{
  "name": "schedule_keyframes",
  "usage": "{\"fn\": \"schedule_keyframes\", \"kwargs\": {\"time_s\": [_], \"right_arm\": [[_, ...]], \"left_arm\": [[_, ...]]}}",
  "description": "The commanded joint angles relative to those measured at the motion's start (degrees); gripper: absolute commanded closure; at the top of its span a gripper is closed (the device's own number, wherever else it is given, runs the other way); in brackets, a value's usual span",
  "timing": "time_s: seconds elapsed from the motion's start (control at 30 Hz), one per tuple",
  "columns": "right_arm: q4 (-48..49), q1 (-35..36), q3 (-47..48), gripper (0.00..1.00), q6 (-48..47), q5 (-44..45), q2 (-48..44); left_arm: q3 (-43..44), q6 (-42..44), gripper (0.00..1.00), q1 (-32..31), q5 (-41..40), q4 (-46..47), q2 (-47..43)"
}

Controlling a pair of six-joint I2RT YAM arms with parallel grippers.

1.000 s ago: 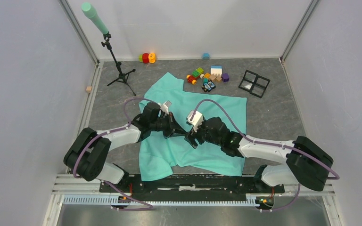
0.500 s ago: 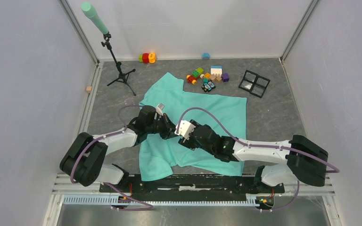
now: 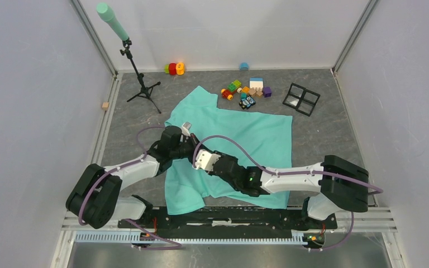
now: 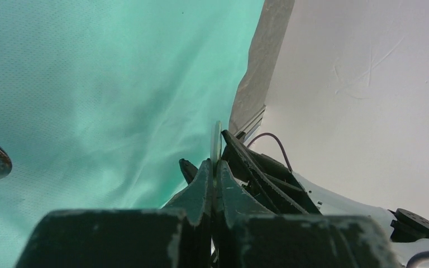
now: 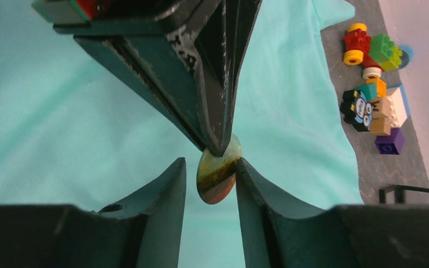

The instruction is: Pin the brooch onto the clothing

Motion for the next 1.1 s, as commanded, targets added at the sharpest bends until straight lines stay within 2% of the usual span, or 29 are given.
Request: {"fn": "schedule_keyframes", "kwargs": {"time_s": [0.0,0.07,0.17,0.23,0.27,0.37,0.47,0.57,0.73,0.83,0.97,1.07], "right_arm": [[0.3,2.0,3.8,0.62,-1.7,9.5,2.3],[-0.1,2.1,4.0,0.69,-1.6,10.2,2.5],[-0.3,2.1,3.6,0.81,-0.6,10.7,1.9],[-0.2,2.1,2.9,0.89,0.2,10.8,1.0],[0.0,2.0,2.5,0.91,0.9,10.7,0.3],[0.7,0.6,0.7,0.95,3.6,6.7,-2.7],[2.1,-3.9,-1.9,0.97,7.8,-5.2,-7.1],[4.3,-10.7,-4.1,0.97,12.7,-22.0,-11.6],[7.0,-20.6,-4.8,0.96,18.9,-47.0,-14.8],[9.9,-24.0,-4.8,0.95,23.5,-59.4,-14.7],[14.7,-26.1,-5.2,0.95,28.6,-69.5,-14.5],[14.5,-26.7,-5.0,0.95,29.3,-72.2,-14.9]], "left_arm": [[-0.6,-2.4,0.97,0.3,-1.3,1.9,-2.2],[-0.8,-2.6,0.92,0.6,-1.6,1.9,-2.6],[-0.7,-2.0,0.74,1.3,-1.8,1.7,-3.3],[-0.3,-0.6,0.59,2.3,-2.1,0.1,-4.7],[-0.1,0.5,0.47,2.9,-2.6,-1.1,-5.6],[0.3,4.2,0.28,4.7,-5.3,-6.3,-9.4],[1.2,9.5,0.23,5.3,-9.3,-11.9,-14.1],[3.0,18.3,0.16,5.3,-10.6,-17.3,-17.0],[5.4,30.0,0.16,4.4,-2.1,-18.1,-18.4],[6.0,32.8,0.16,2.4,4.8,-15.2,-18.5],[5.5,32.7,0.18,0.7,10.7,-10.6,-17.8],[4.9,32.6,0.21,0.4,11.3,-9.3,-18.3]]}}
